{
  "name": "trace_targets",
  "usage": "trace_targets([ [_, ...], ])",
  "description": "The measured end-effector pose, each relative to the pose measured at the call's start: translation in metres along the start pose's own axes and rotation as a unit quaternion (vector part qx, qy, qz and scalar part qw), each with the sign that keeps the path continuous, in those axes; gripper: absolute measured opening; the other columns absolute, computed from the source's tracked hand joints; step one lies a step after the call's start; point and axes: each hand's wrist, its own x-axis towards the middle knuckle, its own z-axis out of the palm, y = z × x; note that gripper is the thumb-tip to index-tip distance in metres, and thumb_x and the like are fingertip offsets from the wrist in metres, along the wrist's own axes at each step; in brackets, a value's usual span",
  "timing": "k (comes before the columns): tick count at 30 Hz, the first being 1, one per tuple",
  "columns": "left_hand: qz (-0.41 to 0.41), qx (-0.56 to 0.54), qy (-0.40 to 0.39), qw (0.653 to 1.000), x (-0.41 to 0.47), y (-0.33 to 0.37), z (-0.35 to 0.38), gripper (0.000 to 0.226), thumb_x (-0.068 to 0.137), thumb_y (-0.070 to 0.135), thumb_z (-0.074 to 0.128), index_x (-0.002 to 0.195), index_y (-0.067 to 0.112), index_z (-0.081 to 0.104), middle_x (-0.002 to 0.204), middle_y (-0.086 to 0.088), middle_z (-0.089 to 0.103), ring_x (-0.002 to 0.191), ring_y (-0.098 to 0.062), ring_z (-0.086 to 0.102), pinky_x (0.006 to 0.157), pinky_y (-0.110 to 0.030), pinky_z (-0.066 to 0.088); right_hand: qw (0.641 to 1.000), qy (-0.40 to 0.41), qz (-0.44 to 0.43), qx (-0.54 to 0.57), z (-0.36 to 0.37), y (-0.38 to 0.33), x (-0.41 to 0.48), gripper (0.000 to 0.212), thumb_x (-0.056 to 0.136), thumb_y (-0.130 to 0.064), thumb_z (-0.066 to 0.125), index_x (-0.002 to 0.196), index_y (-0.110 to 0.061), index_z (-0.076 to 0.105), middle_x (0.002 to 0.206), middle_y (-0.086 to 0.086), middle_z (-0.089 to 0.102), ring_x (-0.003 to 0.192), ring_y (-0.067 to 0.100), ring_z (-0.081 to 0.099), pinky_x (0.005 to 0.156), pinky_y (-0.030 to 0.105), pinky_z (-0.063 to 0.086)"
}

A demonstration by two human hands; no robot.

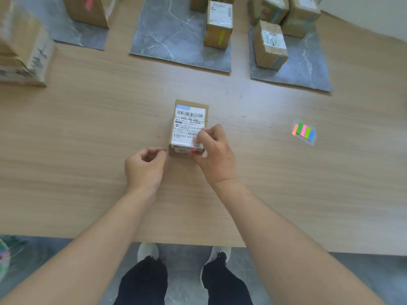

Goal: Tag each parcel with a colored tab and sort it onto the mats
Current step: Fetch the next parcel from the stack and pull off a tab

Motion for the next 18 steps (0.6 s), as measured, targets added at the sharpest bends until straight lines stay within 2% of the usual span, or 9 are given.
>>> trace_targets([
  [3,-0.001,-0.074,-0.021,0.997,0.007,0.01,-0.004,0.022,0.091,0.01,0.057,0.105,0.018,0.073,0.087,0.003,0.066,0.08,-0.011,0.06,0.073,-0.022,0.049,1.0,0.019,0.001,-0.002,0.008,0.003,-0.002,0.032,0.07,-0.002,0.079,0.091,-0.015,0.058,0.112,0.001,0.052,0.095,0.02,0.061,0.057,0.041,0.057],
  [5,-0.025,-0.114,-0.077,0.99,0.01,0.018,-0.002,0.031,0.096,0.014,0.051,0.122,0.015,0.068,0.107,0.007,0.068,0.102,-0.008,0.063,0.093,-0.023,0.05,1.0,0.029,0.001,-0.009,0.012,0.001,-0.003,0.038,0.071,0.001,0.077,0.093,-0.02,0.055,0.116,0.004,0.052,0.098,0.02,0.063,0.057,0.039,0.057],
  [7,-0.029,-0.111,-0.116,0.987,0.009,0.024,0.001,0.036,0.094,0.026,0.049,0.125,0.018,0.067,0.119,0.011,0.069,0.117,-0.006,0.062,0.102,-0.024,0.046,0.999,0.04,0.008,-0.012,0.014,-0.001,-0.005,0.04,0.07,0.004,0.076,0.094,-0.021,0.055,0.12,0.007,0.053,0.099,0.017,0.063,0.058,0.037,0.057],
  [10,-0.029,-0.107,-0.174,0.978,0.001,0.035,0.005,0.036,0.101,0.024,0.038,0.101,0.023,0.075,0.099,0.012,0.076,0.099,-0.002,0.069,0.083,-0.015,0.051,0.996,0.017,0.06,0.067,0.009,-0.007,-0.007,0.042,0.069,-0.009,0.087,0.103,-0.014,0.061,0.128,0.004,0.047,0.103,-0.002,0.054,0.078,0.034,0.059],
  [12,-0.022,-0.095,-0.203,0.974,-0.001,0.039,0.006,0.05,0.102,0.024,0.033,0.083,0.029,0.079,0.091,0.013,0.077,0.087,0.0,0.071,0.07,-0.012,0.05,0.962,0.022,0.156,0.224,0.001,-0.018,-0.008,0.056,0.078,-0.03,0.089,0.121,-0.016,0.057,0.135,0.0,0.041,0.111,-0.007,0.055,0.087,0.024,0.057],
  [14,-0.029,-0.089,-0.213,0.973,-0.002,0.045,0.005,0.05,0.101,0.027,0.034,0.079,0.03,0.079,0.088,0.015,0.077,0.08,0.002,0.07,0.066,-0.013,0.05,0.882,0.053,0.291,0.366,-0.002,-0.028,-0.007,0.053,0.092,-0.037,0.074,0.136,-0.016,0.052,0.138,0.002,0.049,0.108,0.002,0.063,0.075,0.018,0.057],
  [15,-0.031,-0.085,-0.221,0.971,-0.002,0.048,0.003,0.049,0.102,0.028,0.033,0.081,0.028,0.078,0.087,0.015,0.077,0.079,0.003,0.07,0.067,-0.014,0.049,0.853,0.055,0.33,0.401,0.0,-0.03,-0.004,0.05,0.095,-0.038,0.068,0.136,-0.014,0.056,0.135,0.005,0.057,0.106,0.01,0.067,0.07,0.018,0.057],
  [16,-0.032,-0.08,-0.228,0.97,-0.001,0.05,0.002,0.049,0.102,0.029,0.033,0.082,0.027,0.078,0.086,0.016,0.076,0.077,0.002,0.069,0.067,-0.015,0.049,0.848,0.046,0.344,0.402,0.001,-0.035,-0.003,0.05,0.092,-0.042,0.065,0.133,-0.014,0.062,0.131,0.007,0.063,0.105,0.016,0.069,0.07,0.022,0.058],
  [18,-0.031,-0.076,-0.229,0.97,-0.002,0.057,-0.001,0.048,0.102,0.029,0.033,0.082,0.026,0.076,0.081,0.017,0.075,0.074,-0.002,0.066,0.068,-0.019,0.049,0.864,0.027,0.34,0.37,-0.002,-0.045,0.0,0.053,0.085,-0.05,0.058,0.128,-0.023,0.069,0.13,0.006,0.066,0.109,0.018,0.07,0.082,0.033,0.061],
])
